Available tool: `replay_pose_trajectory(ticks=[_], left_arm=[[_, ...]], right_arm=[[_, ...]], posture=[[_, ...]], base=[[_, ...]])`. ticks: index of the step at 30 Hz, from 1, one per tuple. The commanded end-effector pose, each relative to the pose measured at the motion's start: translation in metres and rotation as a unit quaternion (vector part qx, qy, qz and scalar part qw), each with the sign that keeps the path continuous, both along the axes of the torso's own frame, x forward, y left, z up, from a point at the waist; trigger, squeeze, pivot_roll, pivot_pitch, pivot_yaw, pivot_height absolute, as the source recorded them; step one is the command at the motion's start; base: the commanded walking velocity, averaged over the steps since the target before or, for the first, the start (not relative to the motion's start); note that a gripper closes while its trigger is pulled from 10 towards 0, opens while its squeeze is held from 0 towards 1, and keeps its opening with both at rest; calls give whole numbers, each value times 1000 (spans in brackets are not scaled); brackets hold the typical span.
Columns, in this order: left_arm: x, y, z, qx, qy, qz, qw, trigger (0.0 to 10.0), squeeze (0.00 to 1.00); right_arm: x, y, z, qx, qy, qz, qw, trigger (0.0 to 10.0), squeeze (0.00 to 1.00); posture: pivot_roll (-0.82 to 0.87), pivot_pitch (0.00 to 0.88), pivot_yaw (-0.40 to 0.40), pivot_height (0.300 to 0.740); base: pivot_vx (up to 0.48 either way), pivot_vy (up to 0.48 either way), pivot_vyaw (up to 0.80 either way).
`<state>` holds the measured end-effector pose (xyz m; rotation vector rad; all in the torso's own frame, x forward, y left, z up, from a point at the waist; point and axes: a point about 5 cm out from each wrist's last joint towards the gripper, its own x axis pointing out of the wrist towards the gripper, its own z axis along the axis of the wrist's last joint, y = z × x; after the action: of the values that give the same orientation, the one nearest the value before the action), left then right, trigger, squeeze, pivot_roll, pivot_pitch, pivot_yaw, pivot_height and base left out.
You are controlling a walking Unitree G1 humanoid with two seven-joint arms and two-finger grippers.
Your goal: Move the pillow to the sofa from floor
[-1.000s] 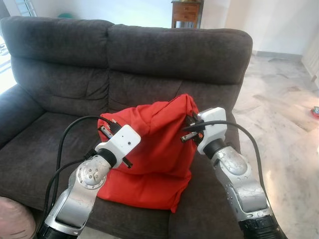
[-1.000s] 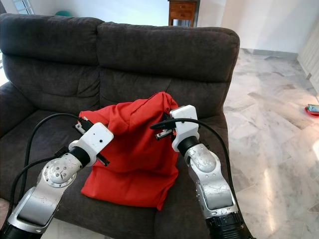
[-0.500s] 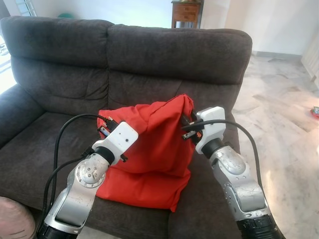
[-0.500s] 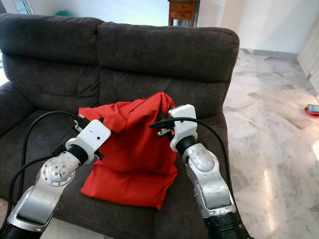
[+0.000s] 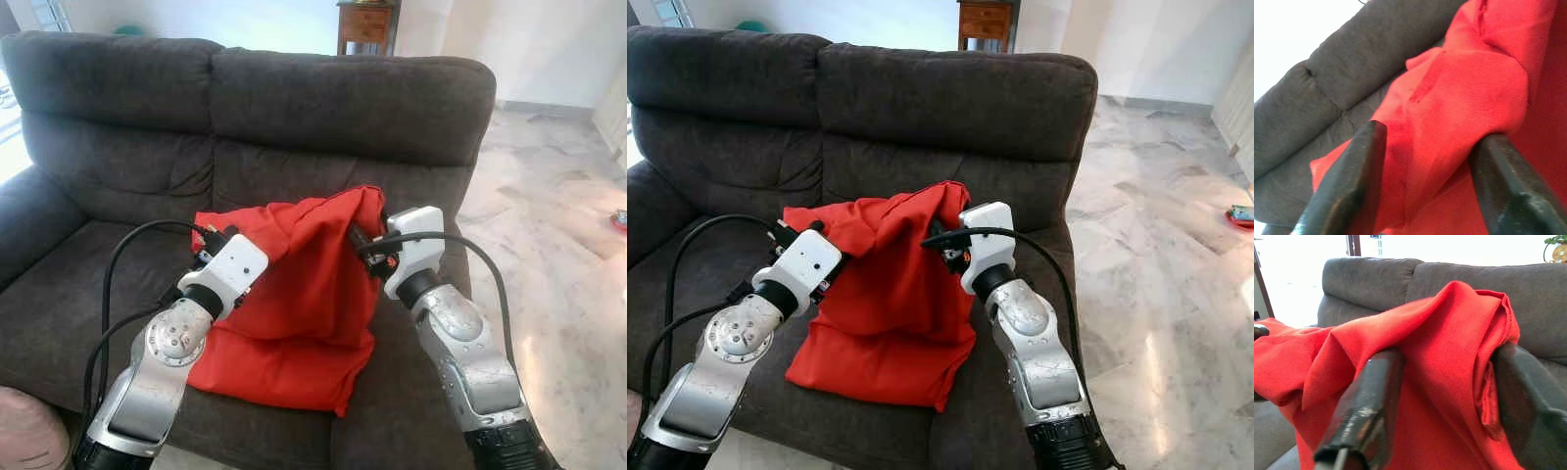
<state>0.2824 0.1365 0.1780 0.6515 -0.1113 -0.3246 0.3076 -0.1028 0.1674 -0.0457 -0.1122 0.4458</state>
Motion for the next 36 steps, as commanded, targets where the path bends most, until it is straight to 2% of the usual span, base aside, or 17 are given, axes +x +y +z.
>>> replay_pose_trajectory(ticks=[1, 8, 12, 13, 14, 15, 17, 20, 21, 22, 23, 25, 28, 31, 33, 34, 36], left_arm=[[2, -1, 5, -1, -12, -3, 1000, 10000, 1000], [3, 1, 9, -8, -23, 5, 1000, 10000, 1000], [4, 3, 12, -20, -32, 20, 999, 10000, 1000], [5, 5, 13, -13, -39, 29, 999, 10000, 0], [5, 6, 13, -9, -43, 35, 998, 10000, 0], [6, 7, 13, -7, -45, 38, 998, 10000, 0], [6, 14, 8, -48, -35, 59, 996, 10000, 0], [5, 21, -6, -72, -11, 75, 995, 10000, 0], [3, 30, -27, -80, 21, 93, 992, 10000, 0], [3, 30, -27, -80, 21, 93, 992, 10000, 0], [-2, 40, -53, -83, 58, 114, 988, 10000, 0], [-12, 54, -87, -87, 109, 148, 979, 10000, 0], [-22, 63, -112, -84, 146, 169, 971, 10000, 0], [-42, 76, -149, -92, 205, 204, 953, 10000, 0], [-56, 83, -168, -95, 237, 225, 940, 10000, 0], [-68, 88, -181, -108, 255, 244, 929, 10000, 0], [-77, 92, -191, -116, 271, 261, 919, 10000, 0]], right_arm=[[1, 4, 17, 14, -33, 9, 999, 10000, 1000], [1, 3, 19, 17, -38, 5, 999, 10000, 1000], [4, -1, 15, -1, -27, -16, 1000, 10000, 1000], [6, -4, 13, -10, -21, -32, 999, 10000, 463], [8, -7, 11, -16, -18, -43, 999, 10000, 463], [8, -8, 10, -19, -16, -48, 999, 10000, 0], [15, -27, -7, -33, 20, -116, 993, 10000, 0], [17, -40, -18, -41, 38, -149, 987, 10000, 0], [17, -49, -29, -51, 51, -170, 983, 10000, 0], [17, -49, -29, -51, 51, -170, 983, 10000, 0], [14, -66, -50, -58, 78, -203, 974, 10000, 0], [5, -91, -81, -57, 122, -253, 958, 10000, 0], [-5, -110, -104, -64, 160, -287, 942, 10000, 0], [-26, -135, -139, -96, 220, -327, 914, 10000, 0], [-44, -152, -159, -118, 260, -356, 890, 10000, 0], [-64, -168, -175, -122, 299, -387, 864, 10000, 0], [-82, -178, -188, -126, 332, -407, 841, 10000, 0]], posture=[[72, 0, 6, 740], [74, 0, 5, 740], [73, 0, 5, 740], [73, 0, 5, 740], [74, 0, 4, 740], [74, 0, 4, 740], [75, 0, 4, 740], [79, 0, 3, 740], [77, 0, 2, 740], [77, 0, 2, 740], [77, 0, 3, 740], [80, 0, 3, 740], [76, 0, 5, 740], [73, 0, 6, 740], [73, 0, 7, 740], [73, 0, 7, 740], [72, 0, 7, 740]], base=[[0, 0, 0], [0, 0, 0], [0, 0, 0], [0, 0, 0], [0, 0, 0], [0, 0, 0], [0, 0, 0], [0, 0, 0], [0, 0, 0], [0, 0, 0], [0, 0, 0], [0, 0, 0], [0, 0, 0], [0, 0, 0], [0, 0, 0], [0, 0, 0], [0, 0, 0]])
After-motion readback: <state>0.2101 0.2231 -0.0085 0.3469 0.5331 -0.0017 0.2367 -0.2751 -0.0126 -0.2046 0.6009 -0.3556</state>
